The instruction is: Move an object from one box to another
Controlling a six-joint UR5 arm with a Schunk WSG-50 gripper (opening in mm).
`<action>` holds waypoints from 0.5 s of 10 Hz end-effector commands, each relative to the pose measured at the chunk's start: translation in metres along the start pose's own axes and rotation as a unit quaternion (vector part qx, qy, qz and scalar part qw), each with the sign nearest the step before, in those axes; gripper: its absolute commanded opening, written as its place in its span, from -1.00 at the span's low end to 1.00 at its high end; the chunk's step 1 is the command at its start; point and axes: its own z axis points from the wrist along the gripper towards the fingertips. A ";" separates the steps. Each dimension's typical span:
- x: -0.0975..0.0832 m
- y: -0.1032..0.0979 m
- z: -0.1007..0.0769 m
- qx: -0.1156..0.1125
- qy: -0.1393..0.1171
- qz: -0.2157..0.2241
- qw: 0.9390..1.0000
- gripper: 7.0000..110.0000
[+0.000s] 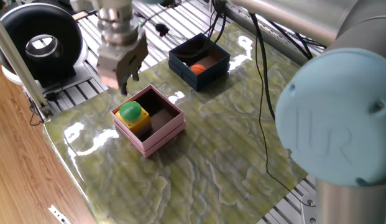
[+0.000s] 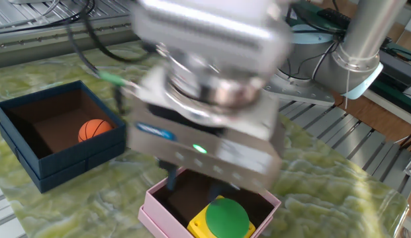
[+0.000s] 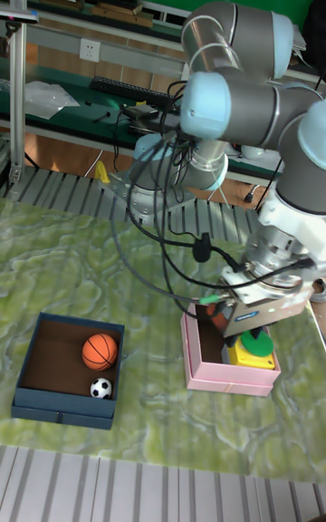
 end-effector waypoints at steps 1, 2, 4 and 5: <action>0.012 -0.053 -0.016 0.004 0.000 -0.032 0.999 -0.28; 0.018 -0.076 -0.009 0.012 -0.007 -0.047 0.999 -0.28; 0.032 -0.118 -0.003 0.031 -0.010 -0.071 0.997 -0.28; 0.040 -0.133 -0.001 0.029 -0.011 -0.080 0.996 -0.28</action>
